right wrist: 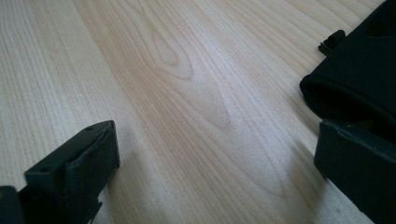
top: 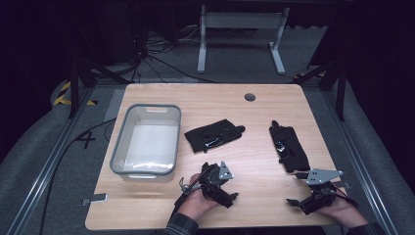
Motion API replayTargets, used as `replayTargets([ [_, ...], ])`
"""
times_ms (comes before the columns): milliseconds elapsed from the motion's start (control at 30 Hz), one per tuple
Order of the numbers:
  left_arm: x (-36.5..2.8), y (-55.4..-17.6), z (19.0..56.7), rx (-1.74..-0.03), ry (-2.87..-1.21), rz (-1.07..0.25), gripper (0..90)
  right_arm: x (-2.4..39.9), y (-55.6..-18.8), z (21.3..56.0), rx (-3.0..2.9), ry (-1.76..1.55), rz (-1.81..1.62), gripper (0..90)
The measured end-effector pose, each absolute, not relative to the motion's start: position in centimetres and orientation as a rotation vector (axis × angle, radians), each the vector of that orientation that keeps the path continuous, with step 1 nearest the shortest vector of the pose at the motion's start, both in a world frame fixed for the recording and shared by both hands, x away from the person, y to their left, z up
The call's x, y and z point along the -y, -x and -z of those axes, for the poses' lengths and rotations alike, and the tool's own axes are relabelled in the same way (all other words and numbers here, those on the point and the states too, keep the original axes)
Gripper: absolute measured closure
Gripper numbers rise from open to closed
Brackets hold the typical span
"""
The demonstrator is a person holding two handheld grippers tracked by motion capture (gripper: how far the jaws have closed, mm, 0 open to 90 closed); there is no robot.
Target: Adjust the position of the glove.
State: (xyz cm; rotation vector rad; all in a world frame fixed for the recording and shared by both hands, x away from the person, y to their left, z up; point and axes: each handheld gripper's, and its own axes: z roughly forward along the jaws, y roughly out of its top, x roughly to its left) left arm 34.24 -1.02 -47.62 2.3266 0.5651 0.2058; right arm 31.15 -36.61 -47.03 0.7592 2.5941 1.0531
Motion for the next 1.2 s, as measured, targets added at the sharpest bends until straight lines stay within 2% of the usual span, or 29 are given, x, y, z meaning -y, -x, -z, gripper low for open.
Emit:
replayTargets([
  [100,1.0,-34.3,47.6,-0.561,-2.330,-0.207,0.0,36.7,-31.1,46.9,-2.603,-0.750,-1.048,2.6],
  [233,1.0,-34.3,47.6,-0.556,-2.331,-0.206,0.0,36.9,-31.0,46.4,-2.621,-0.748,-1.041,17.3],
  [333,1.0,-34.3,47.6,-0.555,-2.331,-0.205,0.0,37.0,-31.1,46.0,-2.632,-0.744,-1.045,25.0],
  [400,1.0,-34.3,47.6,-0.553,-2.331,-0.205,0.0,37.0,-31.1,45.8,-2.626,-0.740,-1.053,27.0],
  [667,1.0,-34.4,47.6,-0.548,-2.333,-0.201,0.0,37.3,-32.2,44.1,-2.606,-0.777,-1.106,48.3],
  [1000,1.0,-34.4,47.6,-0.546,-2.333,-0.202,0.0,37.8,-34.6,42.0,-2.561,-0.806,-1.151,81.7],
  [1033,1.0,-34.4,47.6,-0.546,-2.333,-0.202,0.0,37.8,-34.6,42.0,-2.561,-0.806,-1.151,81.7],
  [1133,1.0,-34.4,47.6,-0.548,-2.334,-0.201,0.0,37.9,-35.6,41.6,-2.541,-0.815,-1.152,89.4],
  [1200,1.0,-34.4,47.6,-0.546,-2.333,-0.202,0.0,37.9,-36.3,41.3,-2.532,-0.824,-1.153,89.8],
])
